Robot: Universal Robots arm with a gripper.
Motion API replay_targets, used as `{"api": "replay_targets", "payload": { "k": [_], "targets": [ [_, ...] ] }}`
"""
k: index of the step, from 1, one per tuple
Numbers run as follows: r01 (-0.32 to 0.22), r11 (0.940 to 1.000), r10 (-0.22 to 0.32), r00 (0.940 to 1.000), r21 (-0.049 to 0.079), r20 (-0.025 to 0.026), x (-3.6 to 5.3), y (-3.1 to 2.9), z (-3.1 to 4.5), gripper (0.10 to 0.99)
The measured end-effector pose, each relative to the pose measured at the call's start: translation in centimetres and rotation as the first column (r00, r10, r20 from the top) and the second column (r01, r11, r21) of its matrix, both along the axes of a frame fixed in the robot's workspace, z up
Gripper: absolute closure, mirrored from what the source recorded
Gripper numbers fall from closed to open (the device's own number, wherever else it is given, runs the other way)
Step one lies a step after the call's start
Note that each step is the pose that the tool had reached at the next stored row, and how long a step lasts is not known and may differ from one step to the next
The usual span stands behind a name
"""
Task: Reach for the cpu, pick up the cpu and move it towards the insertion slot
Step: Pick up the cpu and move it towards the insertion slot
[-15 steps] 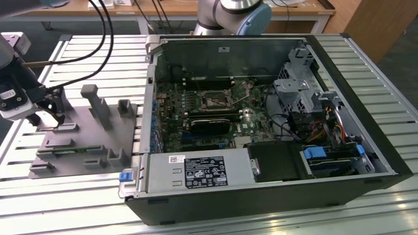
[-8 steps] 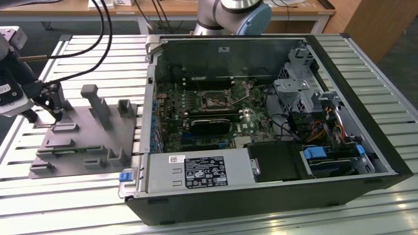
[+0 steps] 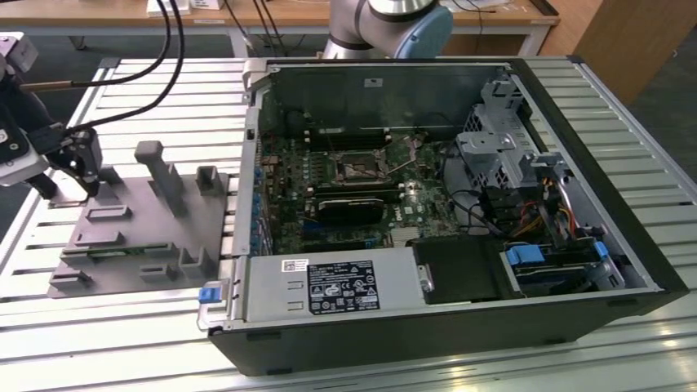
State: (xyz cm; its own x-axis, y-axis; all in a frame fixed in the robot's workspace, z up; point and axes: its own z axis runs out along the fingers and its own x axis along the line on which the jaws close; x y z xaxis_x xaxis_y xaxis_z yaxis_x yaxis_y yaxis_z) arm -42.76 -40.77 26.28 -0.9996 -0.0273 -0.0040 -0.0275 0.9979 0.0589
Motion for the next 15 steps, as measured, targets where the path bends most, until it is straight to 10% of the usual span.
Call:
{"api": "replay_targets", "payload": {
  "k": [15],
  "targets": [
    [0.000,1.0000,0.000,1.0000,0.000,0.0001,0.01,0.00,2.42,0.545]
  ]
}}
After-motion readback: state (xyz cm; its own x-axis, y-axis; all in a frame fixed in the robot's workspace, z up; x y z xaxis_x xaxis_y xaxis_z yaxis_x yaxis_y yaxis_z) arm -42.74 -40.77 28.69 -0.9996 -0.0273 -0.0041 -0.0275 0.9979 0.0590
